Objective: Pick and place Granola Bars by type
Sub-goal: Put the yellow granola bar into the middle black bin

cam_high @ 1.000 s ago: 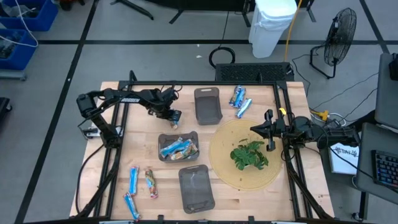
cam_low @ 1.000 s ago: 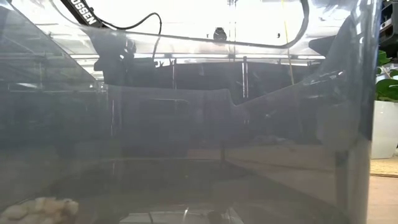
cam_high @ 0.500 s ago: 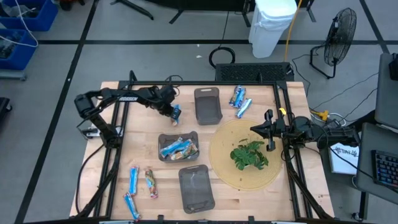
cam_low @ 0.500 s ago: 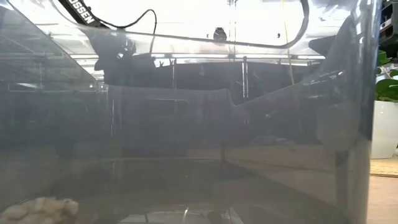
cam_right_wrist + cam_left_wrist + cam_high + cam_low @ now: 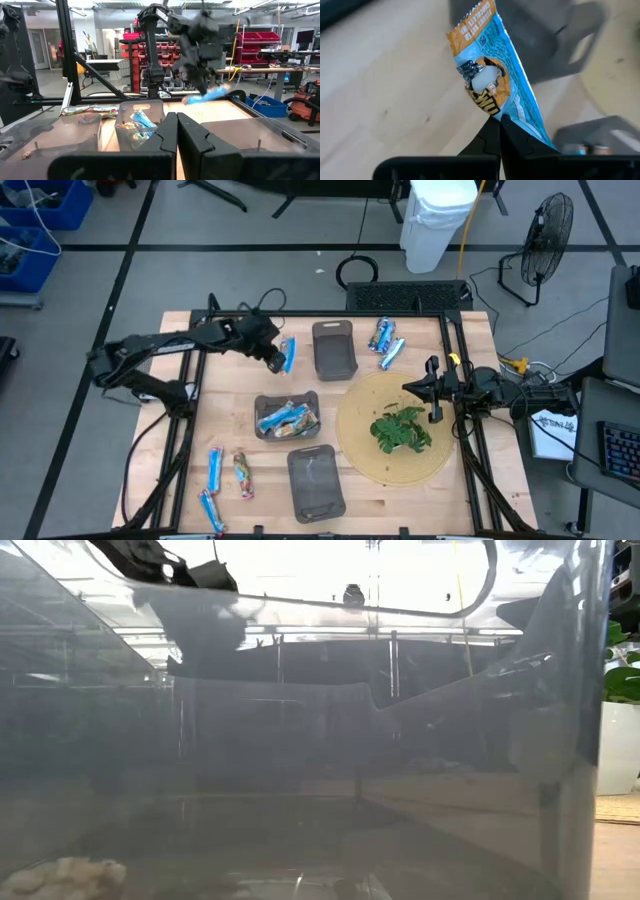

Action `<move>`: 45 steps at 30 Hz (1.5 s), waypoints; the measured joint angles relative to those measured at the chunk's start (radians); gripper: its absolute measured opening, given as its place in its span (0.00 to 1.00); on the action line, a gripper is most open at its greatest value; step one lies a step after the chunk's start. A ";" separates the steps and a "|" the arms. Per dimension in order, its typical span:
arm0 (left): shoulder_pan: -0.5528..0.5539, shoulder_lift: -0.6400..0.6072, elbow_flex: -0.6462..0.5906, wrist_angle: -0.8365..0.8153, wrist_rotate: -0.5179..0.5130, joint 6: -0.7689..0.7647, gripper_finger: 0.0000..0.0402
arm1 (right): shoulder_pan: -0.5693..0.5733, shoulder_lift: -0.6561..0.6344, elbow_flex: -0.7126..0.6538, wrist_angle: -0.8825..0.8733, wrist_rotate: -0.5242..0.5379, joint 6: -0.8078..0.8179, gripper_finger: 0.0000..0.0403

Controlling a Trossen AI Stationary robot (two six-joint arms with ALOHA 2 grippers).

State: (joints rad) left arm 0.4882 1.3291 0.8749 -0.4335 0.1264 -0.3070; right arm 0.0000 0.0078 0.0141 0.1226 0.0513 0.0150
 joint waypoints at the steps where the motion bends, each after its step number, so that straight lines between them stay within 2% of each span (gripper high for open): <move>1: -0.013 -0.026 0.000 0.003 -0.006 0.004 0.00 | 0.000 0.000 0.000 0.000 0.000 0.000 0.00; 5: -0.069 -0.124 0.000 0.014 -0.048 0.040 0.00 | 0.000 0.000 0.000 0.000 0.000 0.000 0.00; 10: -0.143 -0.227 0.000 0.033 -0.102 0.156 0.00 | 0.000 0.000 0.000 0.000 0.000 0.000 0.00; 18: -0.239 -0.308 0.000 0.080 -0.153 0.262 0.00 | 0.000 0.000 0.000 0.001 0.000 0.000 0.00; 24: -0.269 -0.353 -0.012 0.124 -0.154 0.309 0.00 | 0.000 0.000 0.000 0.000 0.000 0.000 0.00; 31: -0.262 -0.429 -0.256 0.452 -0.071 0.318 0.00 | 0.000 0.000 0.000 0.000 0.000 0.000 0.00; 34: -0.252 -0.464 -0.320 0.552 -0.016 0.280 0.00 | 0.000 0.000 0.000 0.000 0.000 0.000 0.00; 41: -0.255 -0.548 -0.365 0.592 0.012 0.298 0.00 | 0.000 0.000 0.000 0.000 0.000 0.000 0.00; 45: -0.255 -0.574 -0.376 0.594 0.063 0.298 0.00 | 0.000 0.000 0.000 0.000 0.000 0.000 0.00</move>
State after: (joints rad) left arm 0.2329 0.7549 0.4988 0.1600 0.1891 -0.0090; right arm 0.0001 0.0077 0.0142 0.1227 0.0513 0.0149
